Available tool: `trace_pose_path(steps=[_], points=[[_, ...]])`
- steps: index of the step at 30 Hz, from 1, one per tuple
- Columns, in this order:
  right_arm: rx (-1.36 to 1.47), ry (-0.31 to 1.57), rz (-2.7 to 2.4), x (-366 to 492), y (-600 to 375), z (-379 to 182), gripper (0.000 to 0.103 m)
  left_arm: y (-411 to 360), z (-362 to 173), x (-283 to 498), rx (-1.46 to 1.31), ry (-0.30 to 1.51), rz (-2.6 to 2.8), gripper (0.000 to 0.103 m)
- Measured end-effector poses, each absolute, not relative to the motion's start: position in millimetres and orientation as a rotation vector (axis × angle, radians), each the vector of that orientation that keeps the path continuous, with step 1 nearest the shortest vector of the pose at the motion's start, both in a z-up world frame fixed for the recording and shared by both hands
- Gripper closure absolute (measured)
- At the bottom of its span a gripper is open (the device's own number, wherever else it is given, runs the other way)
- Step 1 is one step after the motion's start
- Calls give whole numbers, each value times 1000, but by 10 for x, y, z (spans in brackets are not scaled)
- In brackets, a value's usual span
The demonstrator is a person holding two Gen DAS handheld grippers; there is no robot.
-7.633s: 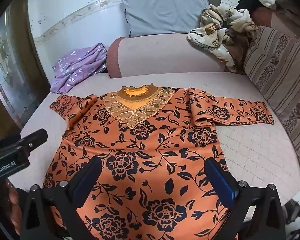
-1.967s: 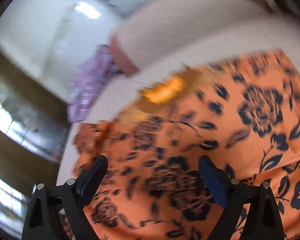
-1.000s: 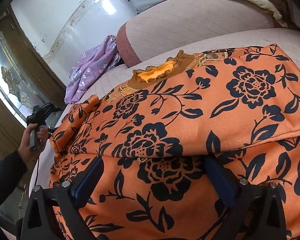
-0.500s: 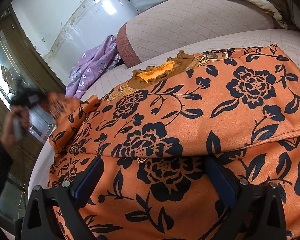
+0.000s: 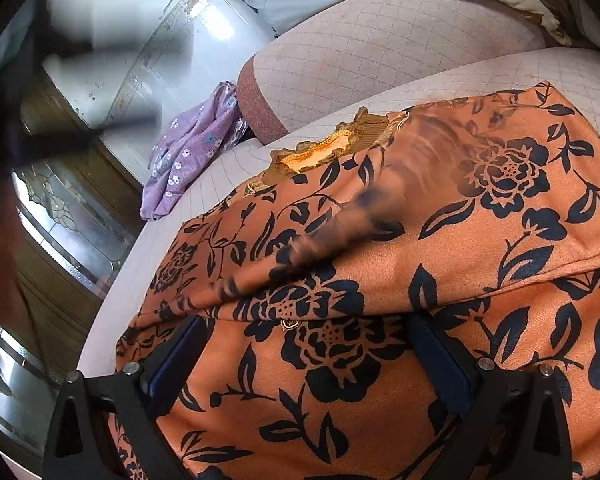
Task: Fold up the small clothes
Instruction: 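Grasp the other sleeve with the left tool and fold it across the body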
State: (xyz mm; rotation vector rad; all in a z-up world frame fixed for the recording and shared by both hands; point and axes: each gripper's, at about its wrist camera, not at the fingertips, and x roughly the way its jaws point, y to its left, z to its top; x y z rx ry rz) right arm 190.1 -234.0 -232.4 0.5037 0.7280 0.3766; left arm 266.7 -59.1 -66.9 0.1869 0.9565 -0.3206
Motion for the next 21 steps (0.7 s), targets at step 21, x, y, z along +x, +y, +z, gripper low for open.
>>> trace_pose_path(steps=[21], points=[[949,849,59,2268,-3736,-2115,20,1066,-1728,2257,-62,953,60,18]])
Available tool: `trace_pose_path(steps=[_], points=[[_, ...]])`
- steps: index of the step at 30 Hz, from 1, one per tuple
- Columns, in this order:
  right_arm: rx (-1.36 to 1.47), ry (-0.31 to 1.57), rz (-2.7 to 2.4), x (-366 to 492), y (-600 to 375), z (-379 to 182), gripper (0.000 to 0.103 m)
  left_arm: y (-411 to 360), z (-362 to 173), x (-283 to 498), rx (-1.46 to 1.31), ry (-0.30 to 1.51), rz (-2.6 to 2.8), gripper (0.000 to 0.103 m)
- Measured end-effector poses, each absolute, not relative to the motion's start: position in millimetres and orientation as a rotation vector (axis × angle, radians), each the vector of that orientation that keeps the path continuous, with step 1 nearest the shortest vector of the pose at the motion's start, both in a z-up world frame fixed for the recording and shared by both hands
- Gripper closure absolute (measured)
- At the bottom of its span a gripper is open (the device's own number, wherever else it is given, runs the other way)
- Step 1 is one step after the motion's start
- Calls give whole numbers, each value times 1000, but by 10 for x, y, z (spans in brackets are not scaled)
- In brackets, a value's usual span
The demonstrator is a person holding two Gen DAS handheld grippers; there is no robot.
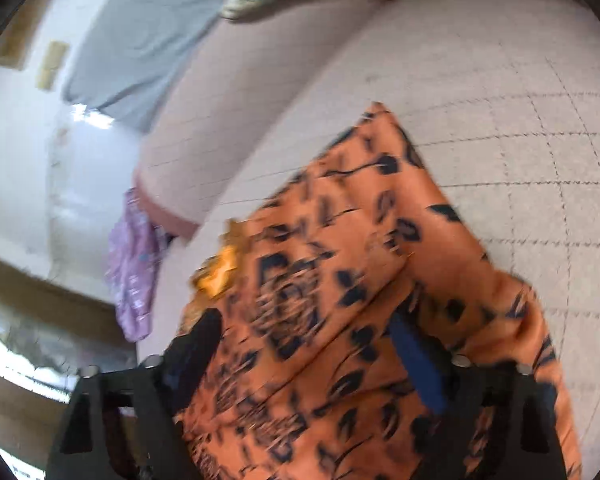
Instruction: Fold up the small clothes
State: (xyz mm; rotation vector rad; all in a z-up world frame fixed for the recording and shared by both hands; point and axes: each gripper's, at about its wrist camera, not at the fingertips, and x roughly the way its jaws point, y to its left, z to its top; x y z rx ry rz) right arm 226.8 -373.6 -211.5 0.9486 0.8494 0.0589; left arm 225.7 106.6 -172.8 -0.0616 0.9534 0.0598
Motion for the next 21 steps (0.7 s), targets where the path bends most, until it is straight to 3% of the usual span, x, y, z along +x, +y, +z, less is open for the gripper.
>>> trace_pose_path(steps=[2,4,6,7,8,14,16,17,18,21], points=[[935,881,12,2386,-3746,-2185,34,1094,-1729,2264,-77,948,50,17],[899,882,-21,2465,-3747,-2162,41,1084,-1716,2219,-89,942,40,15],[859,907,-46,2569,-3715,-2160,63,1075,-1732,2231,-85,938,43,15],[831,925,-59,2627,-3708,-2161,93,1072,-1737,2237,-83,937,44,15],[793,943,-74,2679,-3692,-2131,97,1083,-1748,2250,-85,937,43,15],[477,758,-127,2376,-3261,-1387,97,1066,-1751,2248,-74,939,57,14],[421,812,-165,2282,-3232,-1565,93,1057,-1754,2255,-74,941,64,12],[380,934,-185,2352,-3237,-1896,83,1057,-1755,2255,-73,941,64,12],[409,993,-176,2372,-3304,-2116,83,1058,-1750,2246,-73,938,62,12],[522,871,-175,2150,-3481,-1972,77,1069,-1756,2247,-82,940,61,11]])
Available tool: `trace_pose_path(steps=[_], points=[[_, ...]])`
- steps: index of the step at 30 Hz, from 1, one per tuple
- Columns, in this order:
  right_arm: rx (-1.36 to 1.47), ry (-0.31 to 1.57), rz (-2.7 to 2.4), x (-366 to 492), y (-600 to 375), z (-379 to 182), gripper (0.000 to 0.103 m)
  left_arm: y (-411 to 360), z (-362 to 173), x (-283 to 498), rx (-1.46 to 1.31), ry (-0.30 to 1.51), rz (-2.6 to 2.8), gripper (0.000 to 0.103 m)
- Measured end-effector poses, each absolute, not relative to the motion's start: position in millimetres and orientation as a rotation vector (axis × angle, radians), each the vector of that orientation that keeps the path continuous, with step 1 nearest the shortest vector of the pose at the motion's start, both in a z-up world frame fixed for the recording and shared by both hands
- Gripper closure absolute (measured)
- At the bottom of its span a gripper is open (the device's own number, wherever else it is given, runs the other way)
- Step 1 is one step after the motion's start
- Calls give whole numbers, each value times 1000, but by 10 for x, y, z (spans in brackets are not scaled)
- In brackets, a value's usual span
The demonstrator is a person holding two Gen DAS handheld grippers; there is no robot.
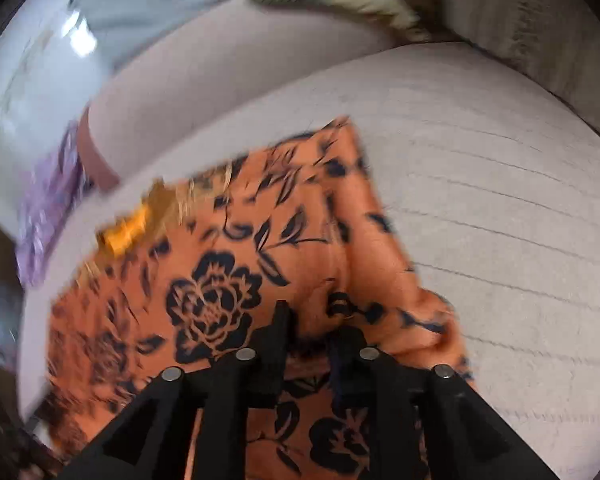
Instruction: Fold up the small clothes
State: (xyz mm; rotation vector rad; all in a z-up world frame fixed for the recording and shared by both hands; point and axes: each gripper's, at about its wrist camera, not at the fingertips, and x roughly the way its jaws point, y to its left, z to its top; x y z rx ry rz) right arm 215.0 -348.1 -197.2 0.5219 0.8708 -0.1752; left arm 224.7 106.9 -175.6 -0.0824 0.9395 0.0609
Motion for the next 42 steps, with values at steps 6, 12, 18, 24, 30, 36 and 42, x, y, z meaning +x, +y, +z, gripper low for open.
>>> trace_pose_path(steps=[6,12,18,24,30,36,42], points=[[543,739,-44,2080,-3473,-1523,65,1049,-1764,2253,-69,937,71,10],[691,879,30,2339,-3546,-2050,24,1059,-1776,2252,-71,935,70,8],[538,660,-14,1820,-3460,-1223,22,1035,-1787,2285,-62,935,82,6],[256,269,-87,772,-3255,46,18,1054,-1786,2261,-75,920,74,5],[5,-2,-141,-52,-2863,727,0,1103,-1639,2066,-106,906,67,5],[179,293,-82,-270,-2905,-105,0,945,-1221,1316,-120,843,35,5],[355,552,-11,-292,-2937,-1037,0,861,-1046,398,-57,809,14,5]])
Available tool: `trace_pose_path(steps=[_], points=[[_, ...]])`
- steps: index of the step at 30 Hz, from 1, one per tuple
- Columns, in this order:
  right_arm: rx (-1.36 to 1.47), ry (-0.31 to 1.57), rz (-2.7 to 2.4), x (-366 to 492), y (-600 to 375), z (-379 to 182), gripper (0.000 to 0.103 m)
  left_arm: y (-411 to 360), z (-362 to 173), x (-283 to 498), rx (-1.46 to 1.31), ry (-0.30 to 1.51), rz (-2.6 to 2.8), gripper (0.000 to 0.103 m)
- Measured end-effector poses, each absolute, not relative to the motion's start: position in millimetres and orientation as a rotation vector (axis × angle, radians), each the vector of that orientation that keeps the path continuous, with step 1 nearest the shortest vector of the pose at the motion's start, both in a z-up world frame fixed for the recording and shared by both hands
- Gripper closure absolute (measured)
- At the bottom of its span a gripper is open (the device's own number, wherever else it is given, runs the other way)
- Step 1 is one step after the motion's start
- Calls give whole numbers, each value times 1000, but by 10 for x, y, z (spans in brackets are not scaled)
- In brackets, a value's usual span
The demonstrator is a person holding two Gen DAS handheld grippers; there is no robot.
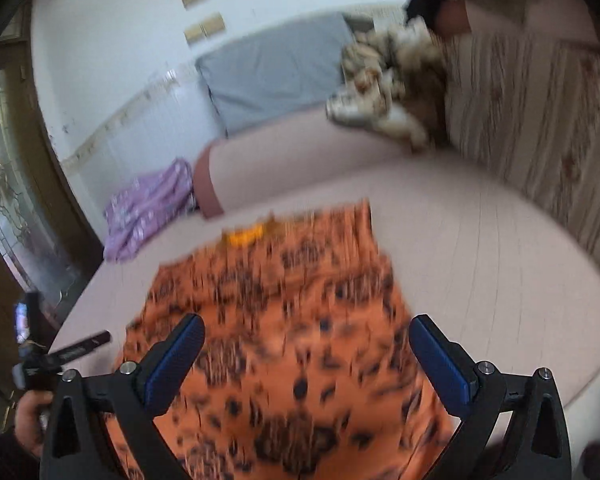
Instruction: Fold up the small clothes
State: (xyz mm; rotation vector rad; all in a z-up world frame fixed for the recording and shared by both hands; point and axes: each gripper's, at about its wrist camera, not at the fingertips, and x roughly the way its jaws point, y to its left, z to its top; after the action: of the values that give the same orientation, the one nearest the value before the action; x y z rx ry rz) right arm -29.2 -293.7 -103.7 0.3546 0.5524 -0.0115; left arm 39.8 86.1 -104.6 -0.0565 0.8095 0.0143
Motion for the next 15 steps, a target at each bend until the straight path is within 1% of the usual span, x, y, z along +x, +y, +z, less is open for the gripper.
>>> trace_pose_path(steps=[3,5,7,10,11,14,15], points=[[278,444,-14,-477,-2867,-920,0,860,-965,122,-59,784,9,5],[222,320,-45,-593,-2856,-583,0,867,-891,11,-61,756,12,5],[167,155,-55,-813,-2815,-150,0,870,-800,-69,-64,725,14,5],[105,3,-55,-1066,-2757,184,0,856,-740,-77,-59,709,20,5],[97,-1,-52,-1079,-2750,194,0,858,-739,-77,-61,715,26,5],[139,115,-54,-994,-2783,23,0,892,-720,-174,-79,708,30,5],[162,118,-47,-1031,-2785,-23,0,904,-717,-225,-76,699,36,5]])
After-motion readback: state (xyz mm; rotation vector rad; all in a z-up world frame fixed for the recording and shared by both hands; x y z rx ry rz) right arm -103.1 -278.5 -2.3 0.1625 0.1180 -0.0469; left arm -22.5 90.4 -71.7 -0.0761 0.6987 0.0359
